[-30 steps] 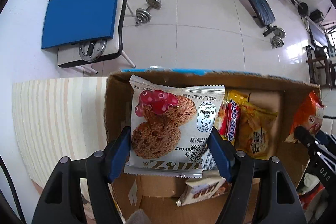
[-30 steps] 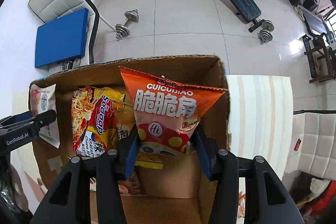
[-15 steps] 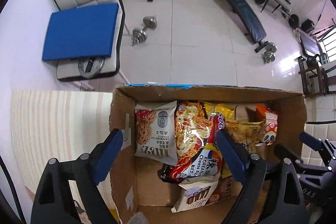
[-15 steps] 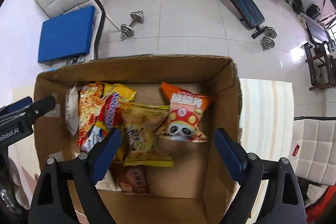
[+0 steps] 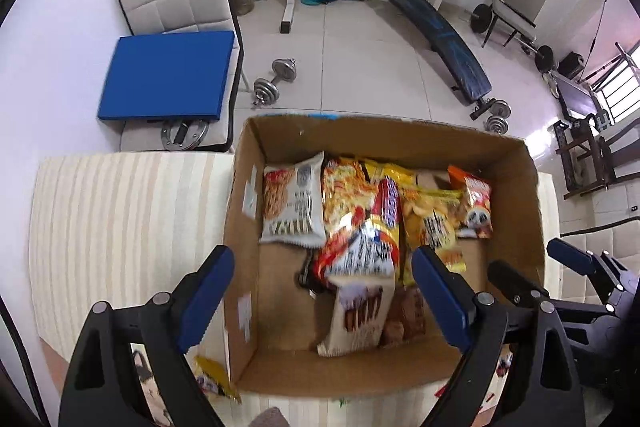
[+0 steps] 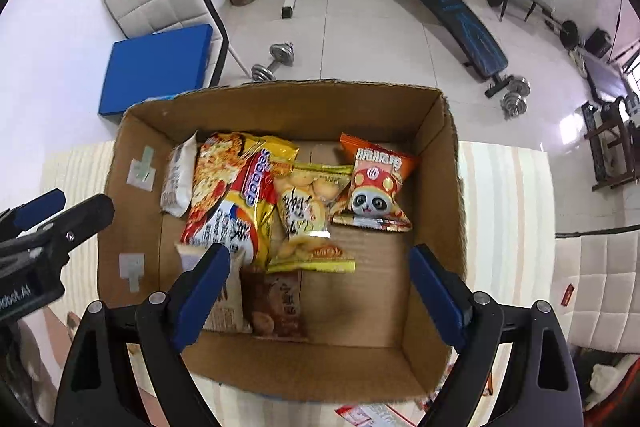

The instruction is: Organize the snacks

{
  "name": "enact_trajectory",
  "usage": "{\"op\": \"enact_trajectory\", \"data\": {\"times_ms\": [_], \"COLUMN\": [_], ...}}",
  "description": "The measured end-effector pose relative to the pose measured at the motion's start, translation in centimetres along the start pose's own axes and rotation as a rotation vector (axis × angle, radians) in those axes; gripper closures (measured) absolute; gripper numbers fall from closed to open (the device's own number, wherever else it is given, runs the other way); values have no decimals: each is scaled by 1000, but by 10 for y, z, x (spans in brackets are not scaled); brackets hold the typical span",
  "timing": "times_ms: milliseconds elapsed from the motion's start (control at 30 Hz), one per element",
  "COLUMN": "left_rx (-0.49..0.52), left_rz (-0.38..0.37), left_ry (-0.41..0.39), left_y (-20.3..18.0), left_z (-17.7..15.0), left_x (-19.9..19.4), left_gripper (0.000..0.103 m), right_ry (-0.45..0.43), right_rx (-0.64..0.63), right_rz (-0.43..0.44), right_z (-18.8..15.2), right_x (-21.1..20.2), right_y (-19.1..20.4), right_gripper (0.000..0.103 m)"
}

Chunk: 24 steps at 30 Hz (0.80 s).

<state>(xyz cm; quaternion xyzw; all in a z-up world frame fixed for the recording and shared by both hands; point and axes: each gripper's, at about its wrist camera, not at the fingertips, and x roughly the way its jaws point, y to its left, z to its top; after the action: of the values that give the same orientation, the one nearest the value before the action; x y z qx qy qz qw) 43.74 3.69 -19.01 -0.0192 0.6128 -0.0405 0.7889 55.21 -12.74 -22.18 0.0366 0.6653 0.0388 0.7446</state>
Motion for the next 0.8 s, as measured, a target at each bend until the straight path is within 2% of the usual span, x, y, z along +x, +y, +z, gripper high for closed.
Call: {"op": "enact_trajectory", "data": {"times_ms": [200, 300, 400, 500, 700, 800], "left_rx": [-30, -37, -41, -57, -105, -151], "left_rz": [-29, -25, -1, 12, 50, 64], "left_ry": [-27, -33, -11, 41, 242, 363], "left_y": [-4, -5, -7, -8, -5, 1], "left_z": [-41, -67, -102, -142, -234, -280], "left_x": [-32, -44, -47, -39, 10, 40], "left_gripper": [12, 12, 12, 12, 12, 12], "right_ry": [-20, -4, 41, 156, 429, 532], "right_rx": [-14, -6, 13, 72, 263, 380], "right_rz": [60, 95, 131, 183, 260, 311], "right_z": [-39, -66, -108, -168, -282, -323], "right_x": [-30, -39, -41, -23, 49, 83], "right_y": [8, 8, 2, -11, -39, -49], "right_gripper": [10, 10, 10, 10, 11, 19]}}
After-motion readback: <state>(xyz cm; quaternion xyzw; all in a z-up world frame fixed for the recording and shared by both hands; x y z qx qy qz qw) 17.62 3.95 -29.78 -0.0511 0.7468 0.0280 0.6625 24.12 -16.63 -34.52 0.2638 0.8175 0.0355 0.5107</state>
